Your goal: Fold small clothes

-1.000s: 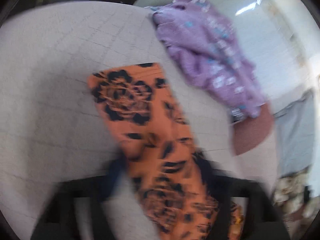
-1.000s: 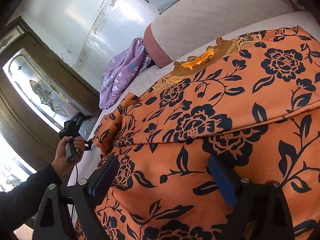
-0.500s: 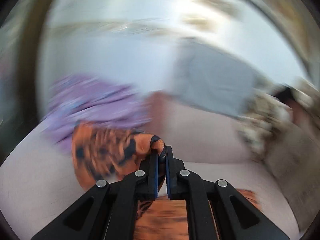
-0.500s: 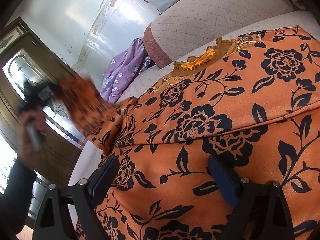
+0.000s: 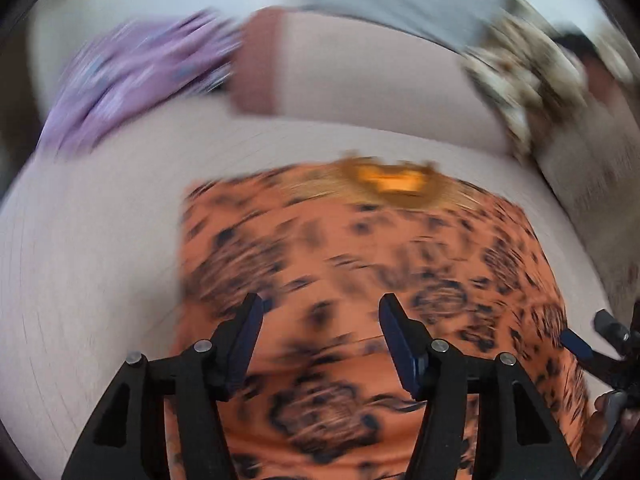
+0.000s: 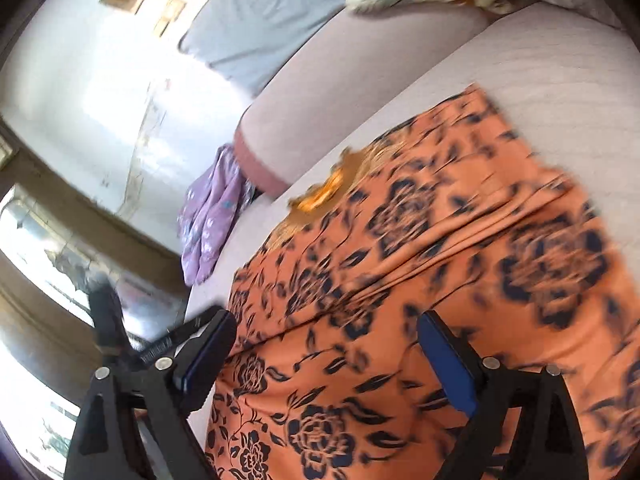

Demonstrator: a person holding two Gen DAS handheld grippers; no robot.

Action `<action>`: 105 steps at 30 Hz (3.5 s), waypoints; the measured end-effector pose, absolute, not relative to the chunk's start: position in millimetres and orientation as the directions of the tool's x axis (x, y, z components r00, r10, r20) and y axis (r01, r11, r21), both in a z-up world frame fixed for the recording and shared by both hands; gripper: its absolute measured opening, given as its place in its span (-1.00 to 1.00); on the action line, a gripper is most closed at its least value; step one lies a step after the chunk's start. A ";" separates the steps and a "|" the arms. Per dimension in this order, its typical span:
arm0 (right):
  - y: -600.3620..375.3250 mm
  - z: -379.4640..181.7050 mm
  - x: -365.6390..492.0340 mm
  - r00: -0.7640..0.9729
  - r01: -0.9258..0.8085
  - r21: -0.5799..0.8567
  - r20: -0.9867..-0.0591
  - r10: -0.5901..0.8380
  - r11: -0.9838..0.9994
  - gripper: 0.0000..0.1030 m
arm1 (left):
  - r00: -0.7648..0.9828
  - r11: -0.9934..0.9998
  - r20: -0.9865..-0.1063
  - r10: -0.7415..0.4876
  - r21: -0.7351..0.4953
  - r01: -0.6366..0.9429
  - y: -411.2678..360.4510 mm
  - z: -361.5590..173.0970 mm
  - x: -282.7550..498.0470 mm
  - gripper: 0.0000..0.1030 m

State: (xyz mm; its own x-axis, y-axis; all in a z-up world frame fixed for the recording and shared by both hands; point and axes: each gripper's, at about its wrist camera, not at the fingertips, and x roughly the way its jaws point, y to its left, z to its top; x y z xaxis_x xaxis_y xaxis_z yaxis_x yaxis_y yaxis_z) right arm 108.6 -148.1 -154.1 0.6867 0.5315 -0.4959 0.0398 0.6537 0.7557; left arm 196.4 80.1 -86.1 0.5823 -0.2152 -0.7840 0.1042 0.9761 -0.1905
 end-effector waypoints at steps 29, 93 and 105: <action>-214.9 -123.7 190.3 0.644 0.204 0.326 -0.755 0.124 0.923 0.51 | 0.570 0.904 -0.751 -0.332 -0.425 -0.034 160.3 -121.2 240.9 0.19; -269.4 -201.3 210.3 0.582 0.198 0.688 -0.655 0.481 0.698 0.48 | 0.511 0.992 -0.857 -0.057 -0.105 -0.065 127.3 -129.1 244.2 -0.01; -295.3 -133.2 86.4 0.502 0.112 0.528 -0.761 0.410 0.842 0.52 | 0.544 0.943 -0.792 -0.276 -0.334 -0.008 173.7 -86.5 98.6 0.34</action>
State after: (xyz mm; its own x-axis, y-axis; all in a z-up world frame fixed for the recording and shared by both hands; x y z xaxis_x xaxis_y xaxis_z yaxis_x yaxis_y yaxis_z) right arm 86.4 -295.3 -133.2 0.5021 0.4102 -0.7614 0.1124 0.8420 0.5277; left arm 98.6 173.7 -86.5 0.5444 -0.2758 -0.7922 -0.0078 0.9427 -0.3335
